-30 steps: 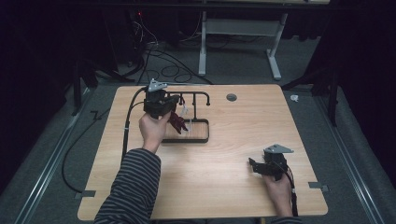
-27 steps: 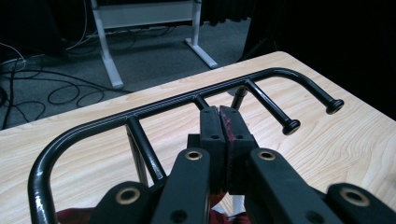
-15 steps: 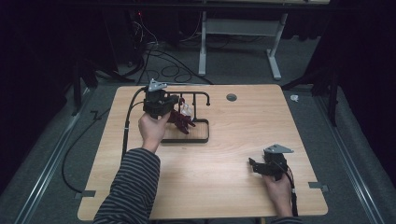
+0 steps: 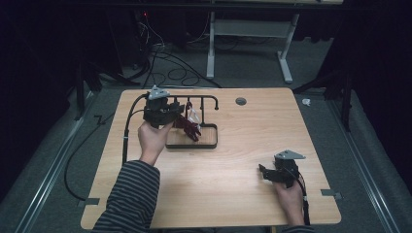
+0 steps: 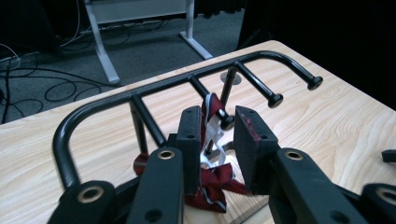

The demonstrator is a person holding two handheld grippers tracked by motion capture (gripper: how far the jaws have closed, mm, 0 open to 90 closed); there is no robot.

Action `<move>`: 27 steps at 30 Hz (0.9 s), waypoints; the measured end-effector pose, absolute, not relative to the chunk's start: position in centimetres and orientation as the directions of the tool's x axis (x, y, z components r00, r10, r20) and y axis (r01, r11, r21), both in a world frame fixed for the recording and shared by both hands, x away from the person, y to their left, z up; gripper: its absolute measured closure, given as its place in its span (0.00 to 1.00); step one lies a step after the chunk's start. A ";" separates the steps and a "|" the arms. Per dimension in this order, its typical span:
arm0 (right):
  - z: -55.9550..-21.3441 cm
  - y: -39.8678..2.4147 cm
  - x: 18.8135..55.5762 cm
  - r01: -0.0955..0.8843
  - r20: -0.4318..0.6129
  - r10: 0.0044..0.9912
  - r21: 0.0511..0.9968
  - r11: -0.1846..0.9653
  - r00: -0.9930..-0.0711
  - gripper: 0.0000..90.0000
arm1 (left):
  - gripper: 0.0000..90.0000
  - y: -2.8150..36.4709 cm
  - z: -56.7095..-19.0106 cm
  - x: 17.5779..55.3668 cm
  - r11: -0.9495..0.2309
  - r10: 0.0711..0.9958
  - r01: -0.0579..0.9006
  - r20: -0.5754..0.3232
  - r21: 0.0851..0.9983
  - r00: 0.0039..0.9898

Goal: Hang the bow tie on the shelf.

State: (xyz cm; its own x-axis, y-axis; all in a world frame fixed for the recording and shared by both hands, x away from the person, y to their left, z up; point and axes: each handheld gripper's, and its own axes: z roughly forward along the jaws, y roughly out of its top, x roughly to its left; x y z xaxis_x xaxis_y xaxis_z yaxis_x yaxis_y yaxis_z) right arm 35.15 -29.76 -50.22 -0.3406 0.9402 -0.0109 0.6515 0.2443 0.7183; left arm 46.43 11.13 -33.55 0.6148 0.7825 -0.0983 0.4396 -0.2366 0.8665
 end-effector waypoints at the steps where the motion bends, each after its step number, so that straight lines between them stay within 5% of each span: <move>1: -50.2 -29.8 35.1 0.651 -0.011 0.940 0.718 0.245 -0.341 0.30 | 0.79 11.5 -33.6 46.1 -0.237 0.780 0.438 -0.099 0.867 0.618; 27: -50.2 -29.7 35.1 0.652 -0.012 0.941 0.718 0.244 -0.340 0.30 | 0.73 14.5 -34.0 43.6 -0.207 0.788 0.449 -0.124 0.869 0.604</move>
